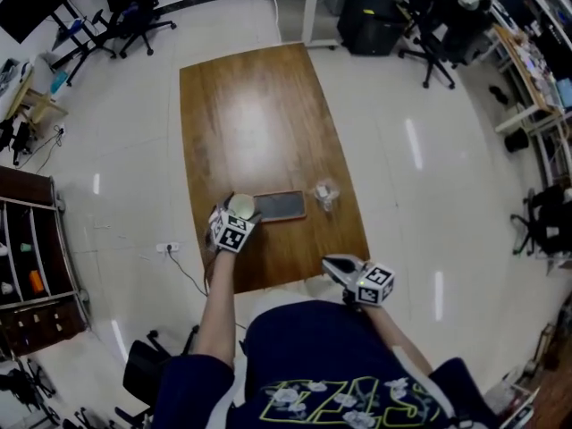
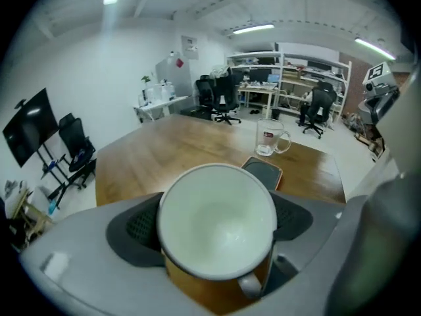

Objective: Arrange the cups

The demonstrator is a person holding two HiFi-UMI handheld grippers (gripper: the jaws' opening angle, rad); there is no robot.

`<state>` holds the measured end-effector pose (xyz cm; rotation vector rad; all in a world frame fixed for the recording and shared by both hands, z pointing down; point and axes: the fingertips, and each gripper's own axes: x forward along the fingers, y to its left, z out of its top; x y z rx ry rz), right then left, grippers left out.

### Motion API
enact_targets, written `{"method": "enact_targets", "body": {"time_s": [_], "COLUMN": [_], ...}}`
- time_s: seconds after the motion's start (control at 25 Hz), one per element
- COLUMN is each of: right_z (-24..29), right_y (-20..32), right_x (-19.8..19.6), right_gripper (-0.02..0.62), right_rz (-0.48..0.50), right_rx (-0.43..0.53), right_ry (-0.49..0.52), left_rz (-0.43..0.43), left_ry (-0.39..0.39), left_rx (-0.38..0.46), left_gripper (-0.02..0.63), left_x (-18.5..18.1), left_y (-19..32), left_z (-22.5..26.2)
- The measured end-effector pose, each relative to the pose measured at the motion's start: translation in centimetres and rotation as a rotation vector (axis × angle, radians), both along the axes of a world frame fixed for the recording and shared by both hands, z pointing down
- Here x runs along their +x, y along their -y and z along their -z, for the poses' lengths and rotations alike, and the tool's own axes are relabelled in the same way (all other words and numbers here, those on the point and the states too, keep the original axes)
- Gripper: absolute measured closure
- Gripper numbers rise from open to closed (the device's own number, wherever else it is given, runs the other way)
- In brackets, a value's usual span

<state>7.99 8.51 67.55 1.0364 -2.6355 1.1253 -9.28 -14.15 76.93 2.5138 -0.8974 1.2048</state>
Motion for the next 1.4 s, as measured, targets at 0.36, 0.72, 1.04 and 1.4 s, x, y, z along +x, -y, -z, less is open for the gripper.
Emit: {"method": "enact_targets", "body": {"time_s": [0.36, 0.72, 1.04, 1.4], "right_z": [0.6, 0.9, 0.9, 2.7], "right_y": [0.0, 1.3, 2.0, 3.9], "right_x": [-0.1, -0.4, -0.3, -1.7], "right_gripper": [0.592, 0.592, 0.592, 0.591], "right_rz": [-0.013, 0.020, 0.032, 0.091], "right_rx": [0.010, 0.024, 0.030, 0.060], "right_ry": [-0.001, 0.035, 0.057, 0.103], "left_rz": [-0.221, -0.227, 0.225, 0.222], "left_ry": [0.098, 0.030, -0.806, -1.100], "left_rx": [-0.047, -0.039, -0.033, -0.047], "left_gripper": [0.155, 0.147, 0.255, 0.565], "left_x": [5.3, 6.3, 2.9, 2.7], "left_y": [-0.5, -2.2, -5.3, -12.6], "left_z": [-3.9, -2.2, 11.9, 16.5]}}
